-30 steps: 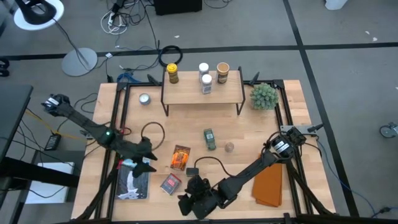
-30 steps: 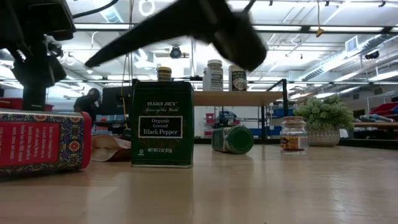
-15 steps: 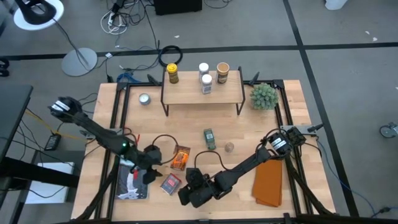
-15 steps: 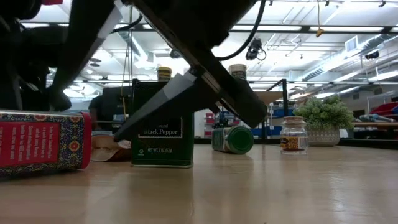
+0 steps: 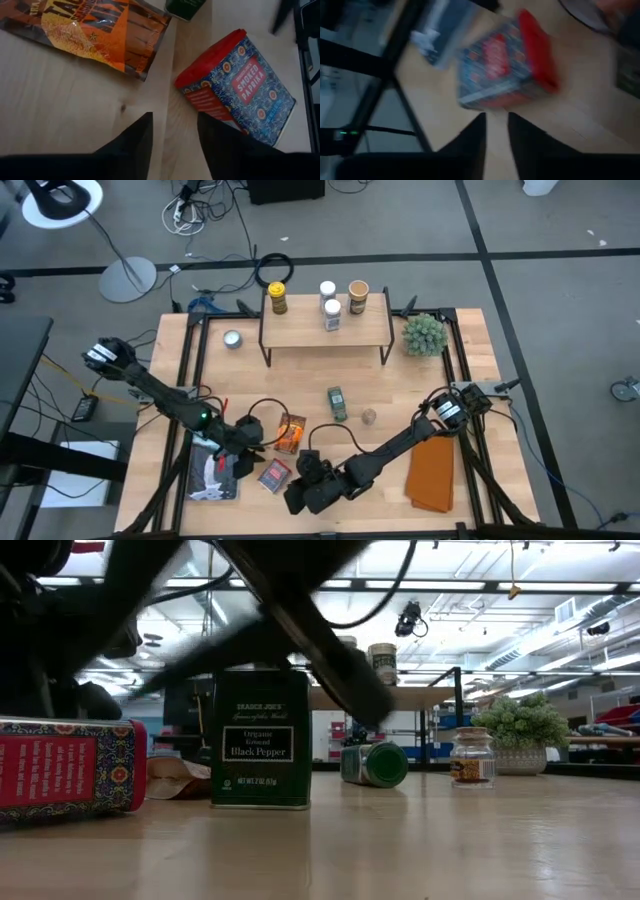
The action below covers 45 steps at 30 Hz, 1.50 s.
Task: Shelf spices
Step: Put the red can seasoning on the shelf
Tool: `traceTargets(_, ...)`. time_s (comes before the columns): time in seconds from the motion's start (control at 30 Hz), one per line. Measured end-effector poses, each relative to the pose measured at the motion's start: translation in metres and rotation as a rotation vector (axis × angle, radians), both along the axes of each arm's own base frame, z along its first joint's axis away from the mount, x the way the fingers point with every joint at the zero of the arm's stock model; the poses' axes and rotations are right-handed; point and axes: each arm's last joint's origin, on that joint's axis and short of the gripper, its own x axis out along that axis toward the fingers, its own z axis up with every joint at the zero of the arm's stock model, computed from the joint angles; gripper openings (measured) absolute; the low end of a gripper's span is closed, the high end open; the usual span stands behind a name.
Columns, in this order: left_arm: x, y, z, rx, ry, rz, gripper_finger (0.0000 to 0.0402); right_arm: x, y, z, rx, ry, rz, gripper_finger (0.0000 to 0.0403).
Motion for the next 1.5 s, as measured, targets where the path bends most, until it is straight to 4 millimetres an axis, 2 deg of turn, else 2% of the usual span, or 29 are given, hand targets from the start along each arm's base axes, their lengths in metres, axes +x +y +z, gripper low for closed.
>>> traceTargets(0.1,0.000,0.000,0.000,0.000,0.000,0.000,0.0147,0.000,0.006,0.004,-0.046,-0.060,-0.005,0.0025)
traceTargets(0.17,0.000,0.000,0.000,0.000,0.000,0.000,0.0146,-0.003,0.010,0.004,-0.060,-0.066,-0.006,0.0007)
traceTargets(0.4,0.000,0.000,0.000,0.000,0.000,0.000,0.0145,-0.009,0.018,0.003,-0.029,-0.056,-0.011,0.0002)
traceTargets(0.53,0.000,0.000,0.000,0.002,0.000,-0.001,0.0145,-0.009,0.024,0.010,-0.014,-0.073,0.006,0.0001)
traceTargets(0.7,0.000,0.000,0.000,0.013,-0.005,-0.015,0.0145,-0.013,0.023,0.005,-0.086,-0.018,0.047,0.0001)
traceTargets(0.87,0.000,0.000,-0.001,0.065,-0.024,-0.050,0.0145,-0.011,0.012,-0.001,-0.166,0.043,0.102,0.0001)
traceTargets(1.13,0.007,-0.002,-0.003,0.146,-0.099,-0.085,0.0145,0.002,-0.009,-0.001,-0.228,0.065,0.198,0.0000)
traceTargets(1.5,0.017,-0.007,-0.025,0.165,-0.079,-0.097,0.0145,0.011,-0.035,-0.006,-0.228,0.139,0.220,0.0000)
